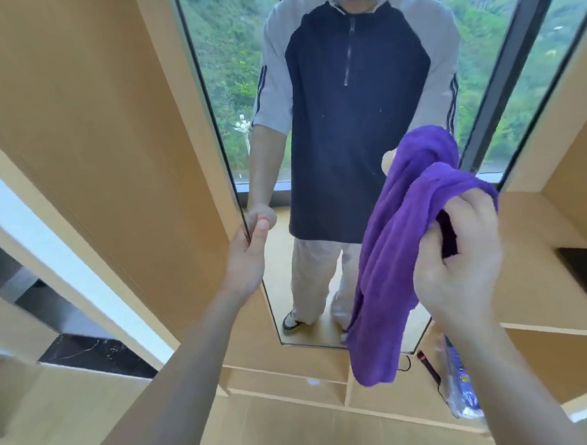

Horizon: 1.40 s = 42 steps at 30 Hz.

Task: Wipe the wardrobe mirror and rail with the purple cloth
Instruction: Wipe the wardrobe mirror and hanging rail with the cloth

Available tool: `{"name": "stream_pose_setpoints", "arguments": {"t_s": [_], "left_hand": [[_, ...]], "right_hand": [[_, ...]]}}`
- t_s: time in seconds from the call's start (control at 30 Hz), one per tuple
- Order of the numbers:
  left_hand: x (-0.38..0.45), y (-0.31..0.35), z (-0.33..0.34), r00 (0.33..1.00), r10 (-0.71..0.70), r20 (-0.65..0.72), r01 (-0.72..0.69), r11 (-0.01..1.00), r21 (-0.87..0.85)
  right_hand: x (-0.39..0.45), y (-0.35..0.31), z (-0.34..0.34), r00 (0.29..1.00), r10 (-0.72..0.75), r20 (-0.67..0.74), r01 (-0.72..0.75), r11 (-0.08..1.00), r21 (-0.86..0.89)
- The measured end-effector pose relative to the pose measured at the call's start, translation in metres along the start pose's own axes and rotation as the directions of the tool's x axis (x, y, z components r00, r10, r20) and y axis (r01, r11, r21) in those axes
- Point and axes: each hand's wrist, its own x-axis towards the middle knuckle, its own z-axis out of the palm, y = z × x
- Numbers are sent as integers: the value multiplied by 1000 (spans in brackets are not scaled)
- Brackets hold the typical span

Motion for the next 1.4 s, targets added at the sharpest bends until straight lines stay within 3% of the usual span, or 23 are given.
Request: {"name": "stream_pose_setpoints", "arguments": {"t_s": [0.13,0.37,0.5,0.6,0.7,0.83,0.9,1.0,1.13,1.23,1.4], "left_hand": [[-2,2,-2,1000,-19,4,20,999,-33],[-9,11,-9,998,-10,62,11,1000,-23],[3,24,-37,985,-34,167,41,998,-40],[25,82,-54,970,112,216,-79,985,-157],[46,157,-60,951,265,158,-214,936,-280],[55,188,-41,945,312,-103,-328,917,-229],[54,180,-34,925,345,-159,-370,913,-173],[55,181,-34,914,364,-180,-388,913,-124],[58,184,-33,913,358,-194,-384,916,-115],[57,181,-34,923,323,-209,-346,934,-87],[54,179,-35,931,305,-200,-334,933,-135]], "right_hand": [[-17,26,30,999,54,-8,-55,982,-179],[-50,27,64,990,133,-48,-141,952,-271],[-22,14,58,999,51,-12,-52,933,-357],[25,-7,54,999,-40,-24,30,937,-348],[77,-34,52,980,-173,-94,131,930,-343],[104,-62,70,952,-290,-98,234,894,-381],[91,-64,85,948,-319,7,294,865,-406],[43,-49,100,900,-307,309,409,840,-357],[-25,-12,94,852,-69,520,326,846,-422],[-36,1,73,858,84,506,155,898,-413],[27,-25,37,957,-31,287,152,901,-407]]}}
